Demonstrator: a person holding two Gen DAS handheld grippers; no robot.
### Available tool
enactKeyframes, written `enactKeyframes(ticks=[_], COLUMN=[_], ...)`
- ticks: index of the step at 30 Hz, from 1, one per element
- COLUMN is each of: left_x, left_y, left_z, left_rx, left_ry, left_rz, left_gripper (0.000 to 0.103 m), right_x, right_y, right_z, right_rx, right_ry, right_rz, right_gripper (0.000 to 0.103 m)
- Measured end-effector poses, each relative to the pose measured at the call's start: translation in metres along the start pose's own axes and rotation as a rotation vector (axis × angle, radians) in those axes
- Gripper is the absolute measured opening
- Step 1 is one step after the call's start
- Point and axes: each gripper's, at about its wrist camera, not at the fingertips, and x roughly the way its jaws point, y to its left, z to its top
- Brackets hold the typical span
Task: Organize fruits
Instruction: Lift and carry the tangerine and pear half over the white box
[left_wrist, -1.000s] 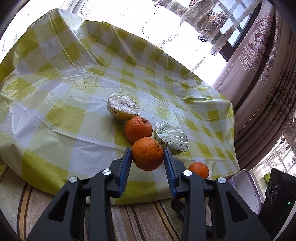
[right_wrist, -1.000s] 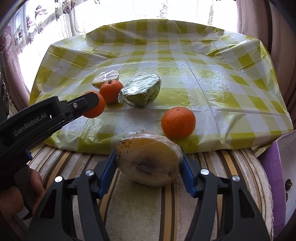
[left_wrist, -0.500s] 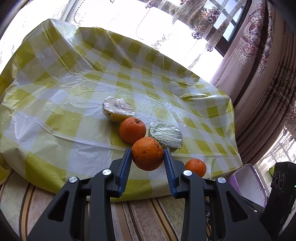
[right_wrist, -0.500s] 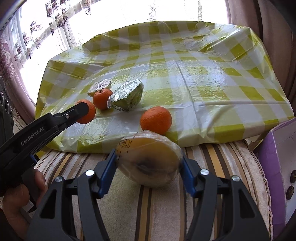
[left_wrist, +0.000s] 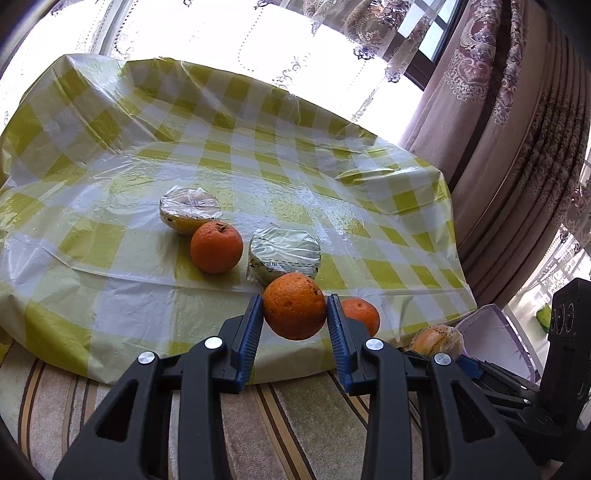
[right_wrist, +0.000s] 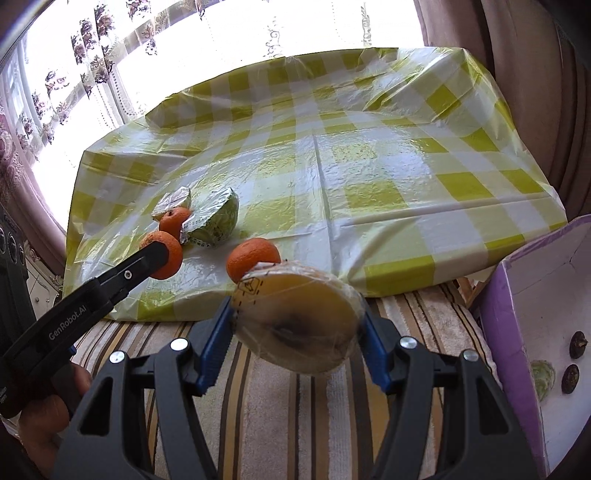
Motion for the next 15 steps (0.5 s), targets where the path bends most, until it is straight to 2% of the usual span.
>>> enactKeyframes(ticks=[15], left_x=[0.020], left_y=[-0.063], left_z=[-0.011], left_rx=[0.137], left_ry=[0.058], left_rz=[-0.058], left_gripper=[0.033], right_x=[-0.034], right_y=[-0.090], right_z=[0.004], right_rx=[0.114], right_ry=[-0.061], right_rz=[-0.092], right_gripper=[0.063])
